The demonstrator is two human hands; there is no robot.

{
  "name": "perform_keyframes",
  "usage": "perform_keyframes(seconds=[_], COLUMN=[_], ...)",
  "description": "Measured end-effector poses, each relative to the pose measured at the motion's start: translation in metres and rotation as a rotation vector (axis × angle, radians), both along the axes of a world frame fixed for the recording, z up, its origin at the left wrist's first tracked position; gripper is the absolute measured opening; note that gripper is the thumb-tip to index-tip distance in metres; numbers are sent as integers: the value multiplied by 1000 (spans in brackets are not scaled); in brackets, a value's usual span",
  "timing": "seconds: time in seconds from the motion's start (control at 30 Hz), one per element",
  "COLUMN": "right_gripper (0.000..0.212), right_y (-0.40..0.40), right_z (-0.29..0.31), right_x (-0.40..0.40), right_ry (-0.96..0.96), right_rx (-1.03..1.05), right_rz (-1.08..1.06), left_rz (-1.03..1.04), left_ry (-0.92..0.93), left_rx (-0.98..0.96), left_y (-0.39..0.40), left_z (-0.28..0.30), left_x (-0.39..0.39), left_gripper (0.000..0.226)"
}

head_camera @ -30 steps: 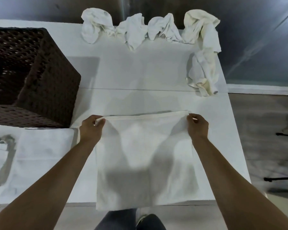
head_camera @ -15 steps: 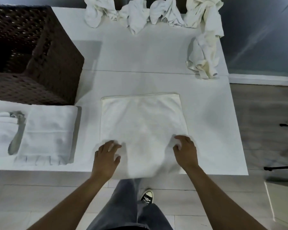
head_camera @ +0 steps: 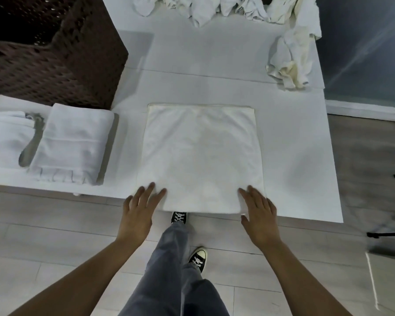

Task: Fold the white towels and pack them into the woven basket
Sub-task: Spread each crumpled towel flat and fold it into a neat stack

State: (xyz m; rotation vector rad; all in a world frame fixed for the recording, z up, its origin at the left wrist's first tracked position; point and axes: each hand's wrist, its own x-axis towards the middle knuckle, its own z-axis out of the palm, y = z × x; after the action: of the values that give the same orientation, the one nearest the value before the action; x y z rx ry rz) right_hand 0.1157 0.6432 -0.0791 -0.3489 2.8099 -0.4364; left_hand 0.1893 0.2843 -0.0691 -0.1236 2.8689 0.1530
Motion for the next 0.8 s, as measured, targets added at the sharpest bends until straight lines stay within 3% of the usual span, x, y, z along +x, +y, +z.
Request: perform_keyframes(seconds=[0.2, 0.3, 0.4, 0.5, 0.6, 0.7, 0.8], right_gripper=[78, 55, 40, 31, 17, 2, 9], right_y=[8, 16, 15, 10, 8, 10, 10], right_z=[-6, -10, -10, 9, 37, 55, 68], right_x=[8, 18, 26, 28, 16, -9, -38], right_ry=[105, 168, 159, 17, -67, -56, 13], right_rx=[-130, -209, -312, -527, -740, -788, -773], right_rz=[-11, -29, -149, -388, -592, -676, -702], left_rz=[102, 172, 164, 168, 350, 553, 564], left_ry=[188, 259, 304, 306, 306, 366, 468], left_rx=[179, 280, 259, 325, 457, 646, 723], left_y=[-10, -12, -18, -24, -19, -19, -23], left_z=[-8, -5, -4, 3, 31, 54, 66], left_x=[0, 0, 8, 10, -2, -22, -49], left_gripper=[76, 57, 30, 26, 18, 11, 9])
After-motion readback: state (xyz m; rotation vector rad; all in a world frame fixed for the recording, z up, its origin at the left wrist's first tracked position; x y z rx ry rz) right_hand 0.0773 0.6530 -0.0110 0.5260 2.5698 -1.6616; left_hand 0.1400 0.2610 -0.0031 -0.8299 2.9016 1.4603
